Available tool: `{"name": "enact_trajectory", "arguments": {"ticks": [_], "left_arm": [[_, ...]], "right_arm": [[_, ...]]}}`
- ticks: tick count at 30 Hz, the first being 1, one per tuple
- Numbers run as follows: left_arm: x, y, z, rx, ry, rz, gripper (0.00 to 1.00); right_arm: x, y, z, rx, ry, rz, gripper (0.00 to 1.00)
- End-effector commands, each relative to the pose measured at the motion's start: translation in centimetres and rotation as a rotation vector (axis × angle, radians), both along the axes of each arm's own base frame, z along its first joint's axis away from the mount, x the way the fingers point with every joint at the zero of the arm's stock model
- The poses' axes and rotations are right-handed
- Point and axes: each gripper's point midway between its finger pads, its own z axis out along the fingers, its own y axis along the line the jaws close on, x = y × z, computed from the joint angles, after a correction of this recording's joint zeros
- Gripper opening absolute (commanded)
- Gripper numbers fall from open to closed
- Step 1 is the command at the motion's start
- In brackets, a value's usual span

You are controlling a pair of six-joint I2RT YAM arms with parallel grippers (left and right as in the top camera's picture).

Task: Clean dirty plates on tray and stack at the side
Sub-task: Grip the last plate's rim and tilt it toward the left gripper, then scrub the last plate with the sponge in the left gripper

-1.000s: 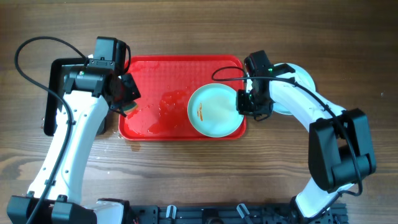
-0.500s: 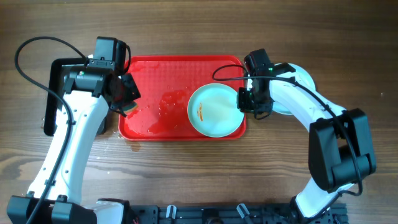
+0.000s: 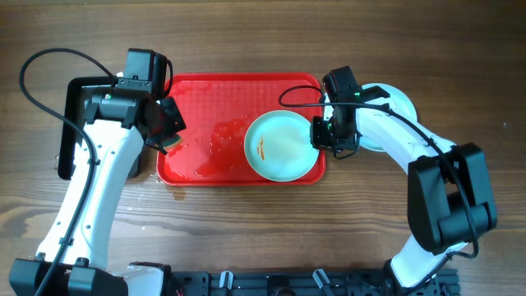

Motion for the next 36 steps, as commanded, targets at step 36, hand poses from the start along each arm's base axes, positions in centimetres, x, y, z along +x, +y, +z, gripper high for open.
{"name": "enact_trajectory", "arguments": {"ticks": [36], "left_arm": [[1.6, -4.4, -5.5, -0.203, 0.037, -0.17, 0.04]], "right_arm": [[0.1, 12.5, -4.3, 0.121, -0.107, 0.017, 0.04]]}}
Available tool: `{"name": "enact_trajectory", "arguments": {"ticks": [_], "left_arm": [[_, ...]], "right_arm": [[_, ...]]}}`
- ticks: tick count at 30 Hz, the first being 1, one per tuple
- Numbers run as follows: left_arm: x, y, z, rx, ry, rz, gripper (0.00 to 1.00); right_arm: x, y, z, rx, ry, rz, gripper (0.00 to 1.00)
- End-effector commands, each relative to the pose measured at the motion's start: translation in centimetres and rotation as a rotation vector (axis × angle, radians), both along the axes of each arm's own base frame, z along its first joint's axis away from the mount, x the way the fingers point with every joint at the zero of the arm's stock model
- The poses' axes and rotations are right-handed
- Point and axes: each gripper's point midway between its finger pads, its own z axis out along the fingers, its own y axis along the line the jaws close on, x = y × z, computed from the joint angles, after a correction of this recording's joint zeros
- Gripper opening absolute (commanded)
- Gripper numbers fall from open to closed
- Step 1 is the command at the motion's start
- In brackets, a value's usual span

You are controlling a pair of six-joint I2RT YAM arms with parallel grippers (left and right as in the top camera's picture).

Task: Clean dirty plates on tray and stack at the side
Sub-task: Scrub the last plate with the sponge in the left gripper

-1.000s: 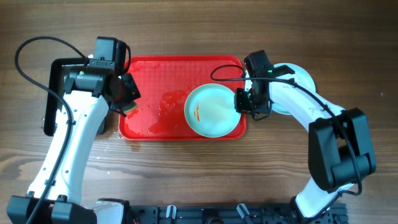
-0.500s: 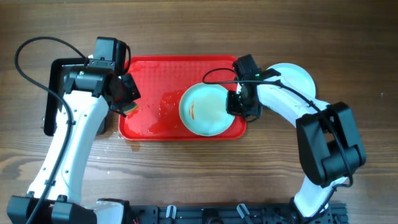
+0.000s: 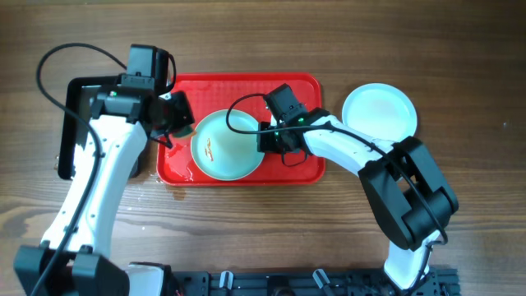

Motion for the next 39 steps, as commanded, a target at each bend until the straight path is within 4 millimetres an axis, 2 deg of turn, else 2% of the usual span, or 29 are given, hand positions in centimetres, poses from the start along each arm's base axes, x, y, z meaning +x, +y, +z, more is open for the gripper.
{"name": "enact_trajectory", "arguments": {"ticks": [1, 4, 8, 14, 17, 21, 28, 30, 31, 34, 37, 39], "left_arm": [[-1.2, -2.0, -5.1, -0.103, 0.107, -0.055, 0.04], [-1.7, -5.1, -7.8, -0.273, 0.137, -0.114, 0.04], [-2.4, -7.1, -10.1, -0.326, 0.145, -0.127, 0.04], [-3.1, -8.4, -12.6, -0.23, 0.154, -0.178, 0.04], [-2.9, -8.6, -13.7, -0.149, 0.139, -0.192, 0.04], [-2.0, -7.1, -14.9, -0.016, 0.111, -0.147, 0.04], [-2.3, 0.4, -17.4, 0.412, 0.141, -0.054, 0.04], [-2.0, 1.7, -17.0, 0.496, 0.126, -0.034, 0.04], [-1.6, 2.9, -16.1, 0.568, 0.102, -0.013, 0.04], [-0.6, 4.3, -13.7, 0.676, 0.054, 0.023, 0.04], [0.4, 4.1, -11.2, 0.668, 0.018, 0.049, 0.04], [1.0, 3.7, -8.8, 0.619, -0.038, 0.115, 0.04]], "right_arm": [[-1.0, -0.6, -2.4, -0.034, 0.067, -0.029, 0.04], [-1.2, -0.4, -2.3, -0.021, 0.076, -0.023, 0.04], [-1.3, -0.4, -2.4, -0.024, 0.082, -0.023, 0.04], [-1.4, -0.4, -2.4, -0.023, 0.087, -0.024, 0.04], [-1.5, -0.4, -2.4, -0.025, 0.089, -0.024, 0.04], [-1.9, -0.7, -2.6, -0.038, 0.105, -0.022, 0.04], [-2.3, -1.1, -2.8, -0.061, 0.113, 0.001, 0.04], [-2.4, -1.4, -2.9, -0.077, 0.113, 0.001, 0.04], [-2.4, -1.6, -2.9, -0.089, 0.109, 0.01, 0.04], [-2.6, -1.8, -3.0, -0.098, 0.112, 0.016, 0.04], [-2.5, -1.8, -3.0, -0.097, 0.112, 0.014, 0.04], [-2.5, -1.8, -3.0, -0.096, 0.111, 0.013, 0.04]]}}
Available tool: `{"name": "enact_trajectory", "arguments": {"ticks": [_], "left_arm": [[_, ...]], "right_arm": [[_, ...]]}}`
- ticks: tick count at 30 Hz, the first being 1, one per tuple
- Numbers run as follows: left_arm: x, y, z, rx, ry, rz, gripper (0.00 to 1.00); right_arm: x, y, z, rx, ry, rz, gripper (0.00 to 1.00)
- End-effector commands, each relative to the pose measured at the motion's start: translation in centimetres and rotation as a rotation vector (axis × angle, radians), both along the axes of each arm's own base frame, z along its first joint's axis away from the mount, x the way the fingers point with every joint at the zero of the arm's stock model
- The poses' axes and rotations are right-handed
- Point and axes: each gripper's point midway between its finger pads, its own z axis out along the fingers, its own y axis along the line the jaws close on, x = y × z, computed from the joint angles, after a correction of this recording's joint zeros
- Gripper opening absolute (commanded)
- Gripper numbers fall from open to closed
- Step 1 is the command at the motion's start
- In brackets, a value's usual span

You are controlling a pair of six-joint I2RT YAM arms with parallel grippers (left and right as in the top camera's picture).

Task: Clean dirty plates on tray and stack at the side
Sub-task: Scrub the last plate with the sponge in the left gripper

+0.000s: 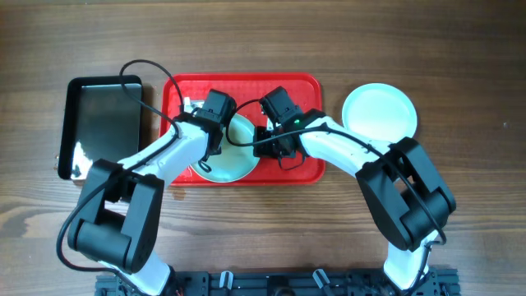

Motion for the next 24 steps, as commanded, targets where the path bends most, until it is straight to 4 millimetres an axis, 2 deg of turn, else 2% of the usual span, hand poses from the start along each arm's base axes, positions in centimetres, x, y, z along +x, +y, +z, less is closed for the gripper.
{"name": "enact_trajectory", "arguments": {"ticks": [1, 3, 6, 9, 11, 16, 17, 19, 22, 24], "left_arm": [[2.1, 2.8, 5.9, 0.072, -0.19, 0.142, 0.04], [2.4, 1.1, 7.7, -0.064, -0.246, 0.142, 0.04], [2.7, -2.6, 8.2, -0.289, -0.243, 0.084, 0.04], [2.0, -7.0, 5.8, -0.517, -0.129, 0.013, 0.04], [1.3, -8.9, 3.9, -0.6, -0.046, -0.008, 0.04], [0.0, -9.8, -0.5, -0.595, 0.087, 0.001, 0.04], [-0.4, -10.2, -2.3, -0.581, 0.126, -0.012, 0.04], [-0.4, -9.4, -3.3, -0.535, 0.136, 0.001, 0.04], [0.1, -4.9, -3.9, -0.282, 0.099, 0.001, 0.04], [0.3, -2.7, -3.8, -0.174, 0.09, 0.002, 0.05]], "right_arm": [[-0.8, -2.6, -2.9, -0.113, 0.042, -0.007, 0.04], [-0.9, -2.6, -2.9, -0.115, 0.045, -0.007, 0.04], [-0.8, -2.6, -2.9, -0.113, 0.043, -0.008, 0.04], [-0.6, -2.5, -2.8, -0.104, 0.043, -0.027, 0.04], [-0.6, -2.4, -2.8, -0.1, 0.047, -0.034, 0.05], [-0.6, -2.4, -2.8, -0.101, 0.048, -0.034, 0.04], [-0.6, -2.4, -2.8, -0.1, 0.049, -0.035, 0.04], [-0.7, -2.4, -2.8, -0.101, 0.05, -0.037, 0.04], [-1.2, -1.9, -2.7, -0.071, 0.078, -0.024, 0.04], [-1.6, -1.5, -2.5, -0.044, 0.098, -0.014, 0.04]]}}
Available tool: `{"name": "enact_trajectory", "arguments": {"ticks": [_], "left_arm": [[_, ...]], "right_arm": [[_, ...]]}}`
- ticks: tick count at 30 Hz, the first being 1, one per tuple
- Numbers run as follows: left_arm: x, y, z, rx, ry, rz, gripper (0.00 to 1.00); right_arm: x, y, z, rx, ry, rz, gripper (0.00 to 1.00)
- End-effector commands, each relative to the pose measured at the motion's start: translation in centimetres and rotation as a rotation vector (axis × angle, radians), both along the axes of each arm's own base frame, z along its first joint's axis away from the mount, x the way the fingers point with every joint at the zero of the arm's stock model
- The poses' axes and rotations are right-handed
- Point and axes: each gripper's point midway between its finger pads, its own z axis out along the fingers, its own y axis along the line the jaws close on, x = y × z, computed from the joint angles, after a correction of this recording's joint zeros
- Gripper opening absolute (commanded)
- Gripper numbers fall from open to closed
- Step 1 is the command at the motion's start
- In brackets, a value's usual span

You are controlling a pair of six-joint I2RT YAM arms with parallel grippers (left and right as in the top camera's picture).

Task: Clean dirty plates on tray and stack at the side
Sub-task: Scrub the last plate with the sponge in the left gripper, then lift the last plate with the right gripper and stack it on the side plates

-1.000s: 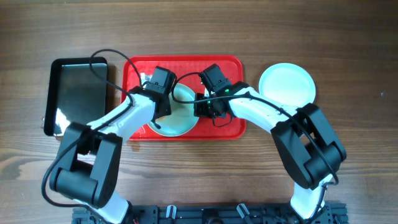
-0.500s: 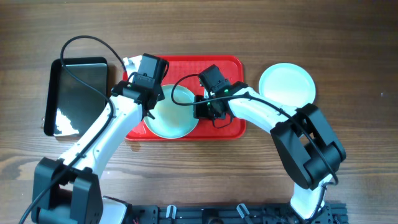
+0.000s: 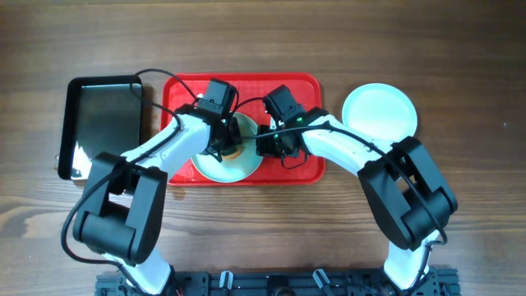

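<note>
A pale green dirty plate (image 3: 215, 167) lies in the left half of the red tray (image 3: 297, 169). My left gripper (image 3: 228, 146) is down over the plate's middle, shut on a yellowish sponge (image 3: 235, 151) that presses on the plate. The right gripper (image 3: 261, 146) is at the plate's right rim, shut on it. Both arms hide most of the plate's upper part, so any stain there cannot be seen. A clean pale plate (image 3: 380, 111) sits on the table to the right of the tray.
A black rectangular tray (image 3: 103, 123) with a wet sheen lies left of the red tray. The red tray's surface looks wet. Cables from both arms loop over the tray's back half.
My left gripper with the sponge has shifted a little to the right and further onto the plate's middle. The plate and my right gripper stay where they were.
The dirty plate lay at the tray's right end with my right gripper on its rim, while the left gripper held the sponge at the tray's left edge. Then the plate was in the tray's left half. After that the left gripper was over it with the sponge.
</note>
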Motion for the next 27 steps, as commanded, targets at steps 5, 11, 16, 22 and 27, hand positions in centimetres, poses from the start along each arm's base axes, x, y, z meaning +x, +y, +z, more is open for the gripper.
{"name": "enact_trajectory", "arguments": {"ticks": [5, 11, 16, 22, 27], "left_arm": [[-1.0, 10.6, -1.8, 0.428, 0.069, 0.052, 0.04], [-1.8, 14.5, 0.2, 0.507, 0.124, 0.128, 0.04], [0.5, 15.8, 10.4, 0.614, -0.08, 0.23, 0.04], [0.2, 14.7, 16.9, 0.457, -0.272, 0.301, 0.04], [-0.4, 11.8, 14.8, 0.284, -0.201, 0.239, 0.04]], "right_arm": [[-1.6, -1.0, -2.5, -0.045, 0.076, 0.005, 0.04], [-1.4, -1.9, -2.8, -0.095, 0.072, -0.032, 0.04], [-0.8, -2.7, -2.6, -0.139, 0.062, -0.089, 0.04], [1.8, -4.3, 2.9, -0.252, -0.073, -0.102, 0.04], [5.4, -7.0, 12.9, -0.404, -0.321, -0.091, 0.04]]}}
